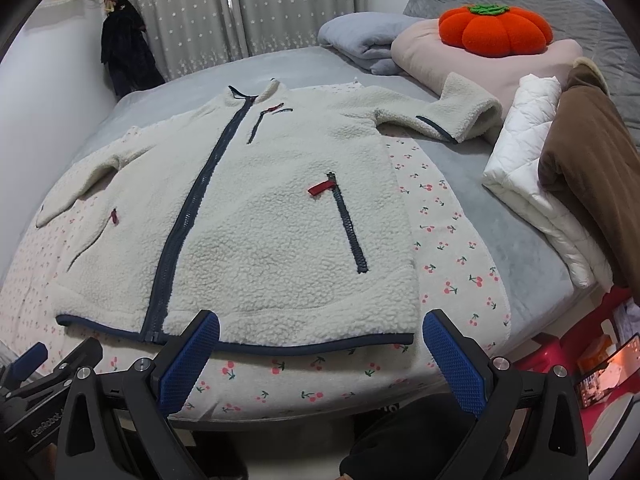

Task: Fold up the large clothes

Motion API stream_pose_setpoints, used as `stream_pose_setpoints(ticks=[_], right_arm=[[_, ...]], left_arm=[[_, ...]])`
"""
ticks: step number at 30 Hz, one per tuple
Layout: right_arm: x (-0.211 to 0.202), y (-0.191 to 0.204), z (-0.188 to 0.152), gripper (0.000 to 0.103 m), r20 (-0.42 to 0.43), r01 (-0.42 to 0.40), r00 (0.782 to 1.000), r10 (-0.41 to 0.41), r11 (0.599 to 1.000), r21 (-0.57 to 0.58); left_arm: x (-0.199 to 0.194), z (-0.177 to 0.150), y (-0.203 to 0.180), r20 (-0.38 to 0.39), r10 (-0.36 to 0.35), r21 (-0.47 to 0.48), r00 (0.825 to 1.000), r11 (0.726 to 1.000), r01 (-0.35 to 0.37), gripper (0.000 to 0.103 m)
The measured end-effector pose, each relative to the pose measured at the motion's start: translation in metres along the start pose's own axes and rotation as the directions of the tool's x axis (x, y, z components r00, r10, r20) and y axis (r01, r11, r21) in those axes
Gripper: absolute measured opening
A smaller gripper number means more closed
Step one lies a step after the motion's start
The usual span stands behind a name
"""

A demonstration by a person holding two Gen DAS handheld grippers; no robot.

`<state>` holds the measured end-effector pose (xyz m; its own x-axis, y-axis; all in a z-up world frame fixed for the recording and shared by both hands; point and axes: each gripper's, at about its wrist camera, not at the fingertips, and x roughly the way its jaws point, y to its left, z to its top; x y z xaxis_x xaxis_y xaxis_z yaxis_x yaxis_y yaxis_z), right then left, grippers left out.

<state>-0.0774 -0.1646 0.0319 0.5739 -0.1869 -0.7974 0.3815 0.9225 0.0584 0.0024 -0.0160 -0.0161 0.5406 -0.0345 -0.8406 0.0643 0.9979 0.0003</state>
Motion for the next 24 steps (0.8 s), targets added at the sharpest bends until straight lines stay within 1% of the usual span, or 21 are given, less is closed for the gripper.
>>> stream_pose_setpoints(ticks=[24], right_arm=[[0.0001,0.0012,0.0029,0.103,-0.005,-0.013,1.000,0.013,1.000,-0.010]], left_arm=[[0.0058,0.0025,0.0028,-0.017,0.009,-0.015,1.000,1.000,-0.010,0.102]])
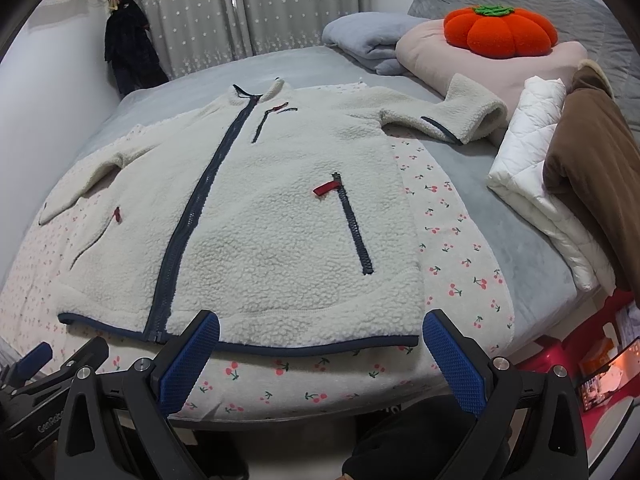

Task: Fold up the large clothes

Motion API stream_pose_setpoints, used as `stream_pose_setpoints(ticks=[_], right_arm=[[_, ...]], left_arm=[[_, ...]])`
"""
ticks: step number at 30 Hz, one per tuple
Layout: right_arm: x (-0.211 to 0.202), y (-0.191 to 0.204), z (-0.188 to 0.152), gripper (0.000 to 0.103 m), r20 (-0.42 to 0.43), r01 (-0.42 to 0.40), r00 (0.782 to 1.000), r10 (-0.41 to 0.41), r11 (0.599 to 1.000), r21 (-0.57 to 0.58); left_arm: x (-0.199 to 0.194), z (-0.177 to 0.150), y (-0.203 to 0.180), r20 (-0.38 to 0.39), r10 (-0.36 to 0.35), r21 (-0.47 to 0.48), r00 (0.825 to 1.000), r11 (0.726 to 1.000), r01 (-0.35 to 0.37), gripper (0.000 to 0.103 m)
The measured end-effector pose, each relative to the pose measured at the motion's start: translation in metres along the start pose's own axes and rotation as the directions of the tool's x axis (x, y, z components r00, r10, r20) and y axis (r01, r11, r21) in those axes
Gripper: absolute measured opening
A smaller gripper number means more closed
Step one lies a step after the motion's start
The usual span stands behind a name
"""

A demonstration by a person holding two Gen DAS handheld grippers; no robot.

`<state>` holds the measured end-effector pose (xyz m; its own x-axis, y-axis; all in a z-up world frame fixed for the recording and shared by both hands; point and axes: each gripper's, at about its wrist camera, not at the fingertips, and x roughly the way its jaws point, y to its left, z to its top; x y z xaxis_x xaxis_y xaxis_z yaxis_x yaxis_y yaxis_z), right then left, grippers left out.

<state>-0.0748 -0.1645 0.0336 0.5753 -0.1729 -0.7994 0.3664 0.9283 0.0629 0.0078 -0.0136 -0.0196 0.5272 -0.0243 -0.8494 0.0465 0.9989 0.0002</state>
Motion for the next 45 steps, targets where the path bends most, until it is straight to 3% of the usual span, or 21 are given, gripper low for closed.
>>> stream_pose_setpoints(ticks=[25,29,32,37,41,45], right_arm=[[0.021,0.008,0.006,0.103,-0.036,0.007,0.999,-0.008,1.000,-0.021],[0.027,0.004,0.010,0.103,-0.047,0.003,0.999,-0.004,1.000,-0.021],[0.032,-0.007,0.018,0.103,-0.068,-0.065,0.996,0.066,0.998,0.008],[0.042,-0.024,0.032,0.103,-0.136,-0.139,0.981,0.137,0.990,-0.010],[0.057,-0.056,0.037,0.103,-0.197,-0.274,0.937,0.288,0.957,0.097],[0.076,-0.085,0.037,0.103,-0.241,-0.302,0.906,0.347,0.931,0.206]], left_arm=[[0.020,0.011,0.020,-0.020,0.010,-0.051,1.000,0.999,-0.011,0.102],[0.022,0.019,0.032,0.024,0.032,-0.053,0.999,0.998,-0.030,0.102],[0.028,0.028,0.044,0.017,-0.036,-0.007,0.999,0.999,0.036,0.102],[0.037,0.051,0.094,-0.008,-0.127,-0.087,0.992,0.988,0.126,0.102],[0.047,0.070,0.139,-0.017,-0.163,-0.113,0.986,0.981,0.160,0.102],[0.083,0.082,0.183,-0.110,-0.282,-0.214,0.953,0.943,0.254,0.102]])
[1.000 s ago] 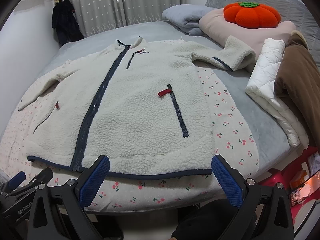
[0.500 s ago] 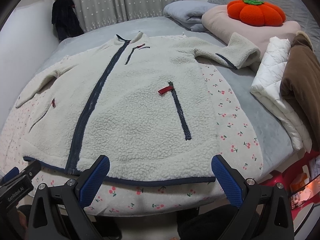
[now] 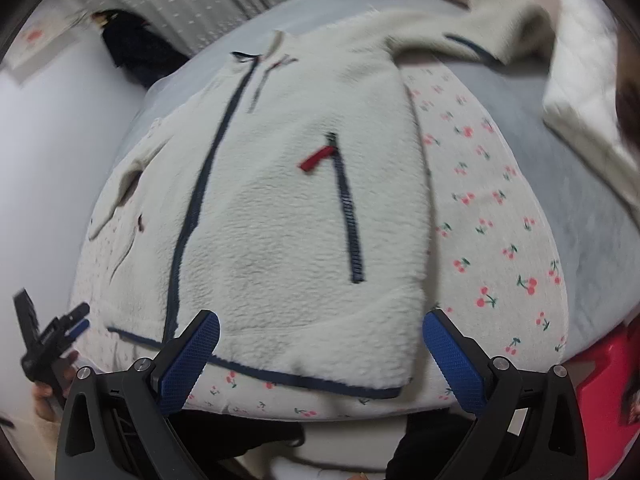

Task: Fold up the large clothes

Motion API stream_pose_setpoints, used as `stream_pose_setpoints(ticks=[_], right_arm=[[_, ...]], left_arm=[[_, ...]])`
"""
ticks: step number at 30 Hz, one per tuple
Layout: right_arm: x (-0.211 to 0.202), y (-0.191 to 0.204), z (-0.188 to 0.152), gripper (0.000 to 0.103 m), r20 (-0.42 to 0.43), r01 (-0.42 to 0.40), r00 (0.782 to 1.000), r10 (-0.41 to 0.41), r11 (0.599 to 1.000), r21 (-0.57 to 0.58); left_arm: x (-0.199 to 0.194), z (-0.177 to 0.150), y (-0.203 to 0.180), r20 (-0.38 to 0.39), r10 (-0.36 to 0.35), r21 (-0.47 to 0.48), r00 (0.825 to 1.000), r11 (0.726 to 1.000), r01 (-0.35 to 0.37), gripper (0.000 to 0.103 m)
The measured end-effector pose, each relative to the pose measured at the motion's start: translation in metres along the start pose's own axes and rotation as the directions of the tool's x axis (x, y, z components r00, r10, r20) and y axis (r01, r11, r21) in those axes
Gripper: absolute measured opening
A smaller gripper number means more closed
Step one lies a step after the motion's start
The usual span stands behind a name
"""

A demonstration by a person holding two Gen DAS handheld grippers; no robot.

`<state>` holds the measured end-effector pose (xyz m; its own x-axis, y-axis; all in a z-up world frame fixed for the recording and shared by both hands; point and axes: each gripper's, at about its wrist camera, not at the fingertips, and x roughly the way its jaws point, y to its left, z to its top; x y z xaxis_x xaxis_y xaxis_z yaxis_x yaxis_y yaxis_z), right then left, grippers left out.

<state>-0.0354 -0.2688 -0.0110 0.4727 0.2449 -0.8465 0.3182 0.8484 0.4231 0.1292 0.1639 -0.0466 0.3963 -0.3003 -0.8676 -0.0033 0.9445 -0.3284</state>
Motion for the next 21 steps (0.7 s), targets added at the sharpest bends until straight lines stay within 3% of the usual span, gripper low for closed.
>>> stream_pose_setpoints(ticks=[3,5,8,9,11,13,14,15,18,21], right_arm=[[0.011,-0.026,0.004,0.103,-0.051,-0.089,0.994,0.095,0.990,0.111],[0.020,-0.038,0.007,0.102,-0.071,-0.101,0.991,0.112,0.984,0.148],[0.033,-0.050,0.009,0.092,-0.106,-0.109,0.986,0.132,0.975,0.193],[0.041,-0.056,0.008,0.086,-0.125,-0.132,0.979,0.163,0.964,0.229],[0.046,-0.063,0.008,0.078,-0.122,-0.158,0.973,0.196,0.950,0.268],[0.045,-0.065,0.008,0.051,-0.109,-0.189,0.968,0.227,0.940,0.284],[0.048,-0.065,0.007,0.028,-0.117,-0.220,0.958,0.261,0.933,0.286],[0.051,-0.064,0.007,0.018,-0.124,-0.237,0.952,0.281,0.929,0.283],[0.040,-0.058,0.006,0.013,-0.089,-0.229,0.962,0.258,0.941,0.249],[0.003,-0.051,0.008,0.011,-0.008,-0.255,0.965,0.261,0.948,0.192]], left_arm=[[0.016,0.008,0.024,-0.048,-0.077,-0.077,0.996,0.994,0.073,0.102],[0.033,0.010,0.041,-0.088,-0.171,-0.162,0.981,0.975,0.155,0.102],[0.057,0.007,0.050,-0.129,-0.270,-0.226,0.954,0.945,0.237,0.094],[0.058,0.005,0.049,-0.119,-0.276,-0.221,0.954,0.944,0.245,0.093],[0.056,0.004,0.042,-0.109,-0.301,-0.197,0.947,0.941,0.276,0.069],[0.056,0.003,0.039,-0.131,-0.311,-0.203,0.941,0.938,0.282,0.045],[0.057,0.003,0.033,-0.132,-0.276,-0.180,0.952,0.951,0.251,0.035],[0.055,0.002,0.031,-0.130,-0.257,-0.170,0.958,0.957,0.234,0.020],[0.036,-0.002,0.031,-0.083,-0.238,-0.189,0.968,0.957,0.220,0.015],[0.005,-0.011,0.021,-0.035,-0.248,-0.152,0.968,0.959,0.240,0.014]])
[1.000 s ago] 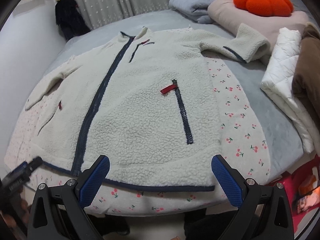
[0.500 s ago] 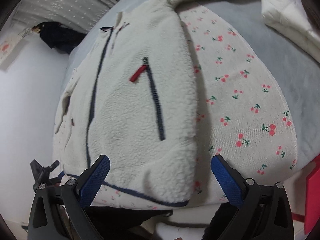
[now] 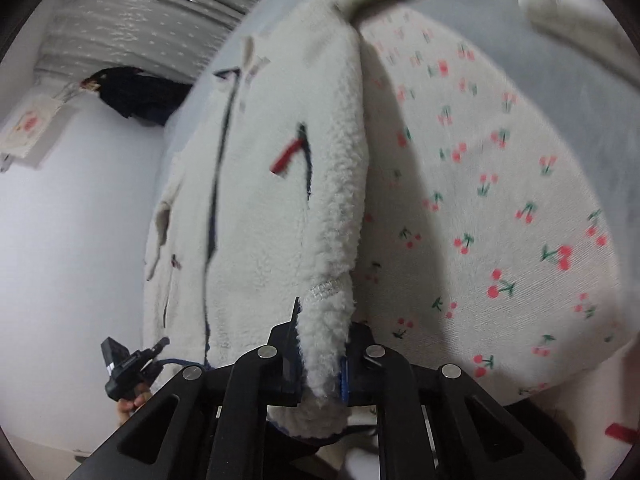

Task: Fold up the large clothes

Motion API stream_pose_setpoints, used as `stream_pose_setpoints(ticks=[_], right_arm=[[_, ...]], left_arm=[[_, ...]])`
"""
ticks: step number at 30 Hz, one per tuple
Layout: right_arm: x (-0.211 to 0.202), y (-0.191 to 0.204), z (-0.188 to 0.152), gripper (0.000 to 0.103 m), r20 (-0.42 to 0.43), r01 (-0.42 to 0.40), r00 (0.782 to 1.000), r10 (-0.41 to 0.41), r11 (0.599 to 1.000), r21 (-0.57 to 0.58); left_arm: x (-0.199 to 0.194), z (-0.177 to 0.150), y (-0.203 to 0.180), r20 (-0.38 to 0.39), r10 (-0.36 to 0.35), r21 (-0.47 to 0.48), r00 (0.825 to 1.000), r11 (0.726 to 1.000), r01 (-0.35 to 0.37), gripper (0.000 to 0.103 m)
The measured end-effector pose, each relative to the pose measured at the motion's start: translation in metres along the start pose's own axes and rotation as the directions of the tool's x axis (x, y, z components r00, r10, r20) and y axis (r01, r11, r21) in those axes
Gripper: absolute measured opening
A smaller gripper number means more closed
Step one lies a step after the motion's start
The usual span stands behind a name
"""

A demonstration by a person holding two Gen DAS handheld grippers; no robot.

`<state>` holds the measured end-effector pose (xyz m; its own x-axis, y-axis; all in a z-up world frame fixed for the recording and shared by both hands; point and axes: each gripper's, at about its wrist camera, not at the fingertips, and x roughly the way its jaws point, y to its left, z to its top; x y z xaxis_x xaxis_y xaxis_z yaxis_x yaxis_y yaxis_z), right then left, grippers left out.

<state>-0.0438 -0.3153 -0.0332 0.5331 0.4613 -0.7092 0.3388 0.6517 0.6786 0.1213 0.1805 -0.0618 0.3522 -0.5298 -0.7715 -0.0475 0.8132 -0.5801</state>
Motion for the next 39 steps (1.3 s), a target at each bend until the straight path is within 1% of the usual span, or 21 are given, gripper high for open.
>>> stream_pose_setpoints(ticks=[3,6,7,9,10,11,13,14,16,17,18,20,21,23,24,26,30,33,34,36,39], right_arm=[[-0.029,0.014,-0.001,0.011,0.041,0.035,0.999,-0.032,0.997,-0.063],[-0.046,0.018,0.000,0.011,0.052,0.102,0.994,-0.098,0.990,-0.102],[-0.044,0.018,0.001,0.011,0.046,0.126,0.992,-0.121,0.987,-0.102],[-0.032,0.011,0.001,0.012,0.012,0.192,0.981,-0.192,0.977,-0.097],[-0.021,0.004,0.001,0.012,-0.017,0.230,0.973,-0.232,0.969,-0.093],[-0.010,-0.002,0.000,0.014,-0.040,0.262,0.963,-0.266,0.961,-0.094],[0.011,-0.008,-0.001,0.022,-0.079,0.354,0.928,-0.363,0.929,-0.108],[0.015,-0.009,-0.001,0.028,-0.079,0.379,0.918,-0.388,0.919,-0.112],[0.011,-0.003,0.004,0.037,-0.067,0.391,0.914,-0.399,0.914,-0.107],[0.008,0.003,0.010,0.054,-0.041,0.411,0.908,-0.416,0.906,-0.105],[0.005,0.012,0.016,0.071,0.004,0.435,0.899,-0.437,0.894,-0.110],[-0.002,0.028,0.029,0.079,0.087,0.480,0.877,-0.472,0.867,-0.135],[-0.002,0.033,0.036,0.080,0.104,0.488,0.873,-0.477,0.861,-0.145],[0.005,0.039,0.050,0.082,0.121,0.471,0.882,-0.456,0.869,-0.155],[0.011,0.040,0.058,0.083,0.122,0.463,0.885,-0.448,0.872,-0.157],[0.021,0.044,0.073,0.083,0.121,0.464,0.885,-0.449,0.870,-0.165],[0.052,0.058,0.098,0.083,0.118,0.448,0.894,-0.433,0.873,-0.191],[0.075,0.068,0.114,0.085,0.144,0.460,0.887,-0.438,0.864,-0.204],[0.081,0.070,0.121,0.085,0.155,0.467,0.883,-0.443,0.861,-0.203],[0.088,0.073,0.129,0.087,0.170,0.473,0.879,-0.445,0.858,-0.198],[0.102,0.079,0.146,0.087,0.176,0.449,0.891,-0.419,0.872,-0.197]], left_arm=[[-0.014,-0.020,-0.023,-0.009,0.031,0.085,0.999,0.996,-0.030,0.013],[-0.004,-0.045,-0.033,-0.056,0.113,0.183,0.992,0.978,-0.101,0.013],[0.001,-0.048,-0.032,-0.062,0.140,0.197,0.988,0.972,-0.125,0.014],[0.023,-0.050,-0.024,-0.091,0.227,0.231,0.970,0.952,-0.201,0.015],[0.036,-0.049,-0.020,-0.110,0.252,0.236,0.962,0.946,-0.221,0.017],[0.039,-0.047,-0.019,-0.110,0.256,0.237,0.960,0.945,-0.225,0.019],[0.036,-0.040,-0.023,-0.099,0.263,0.246,0.960,0.941,-0.233,0.034],[0.033,-0.036,-0.024,-0.087,0.259,0.243,0.962,0.942,-0.232,0.040],[0.018,-0.024,-0.022,-0.028,0.265,0.221,0.964,0.942,-0.252,0.079],[0.007,-0.011,-0.018,0.025,0.270,0.195,0.963,0.943,-0.269,0.085],[0.000,0.000,-0.012,0.063,0.272,0.171,0.960,0.945,-0.279,0.086],[-0.013,0.032,0.010,0.117,0.291,0.087,0.949,0.949,-0.302,0.086],[-0.019,0.052,0.025,0.145,0.294,0.031,0.945,0.953,-0.302,0.086],[-0.024,0.087,0.048,0.198,0.300,-0.061,0.933,0.954,-0.294,0.086],[-0.026,0.111,0.064,0.237,0.313,-0.118,0.920,0.949,-0.293,0.086],[-0.029,0.144,0.092,0.271,0.353,-0.207,0.896,0.930,-0.303,0.086],[-0.021,0.221,0.152,0.316,0.370,-0.372,0.874,0.895,-0.245,0.086],[-0.008,0.259,0.174,0.358,0.380,-0.425,0.853,0.880,-0.214,0.086],[-0.009,0.278,0.190,0.379,0.393,-0.444,0.838,0.872,-0.208,0.085],[-0.002,0.297,0.205,0.399,0.406,-0.465,0.822,0.862,-0.200,0.082],[0.008,0.328,0.222,0.442,0.431,-0.482,0.787,0.854,-0.197,0.075]])
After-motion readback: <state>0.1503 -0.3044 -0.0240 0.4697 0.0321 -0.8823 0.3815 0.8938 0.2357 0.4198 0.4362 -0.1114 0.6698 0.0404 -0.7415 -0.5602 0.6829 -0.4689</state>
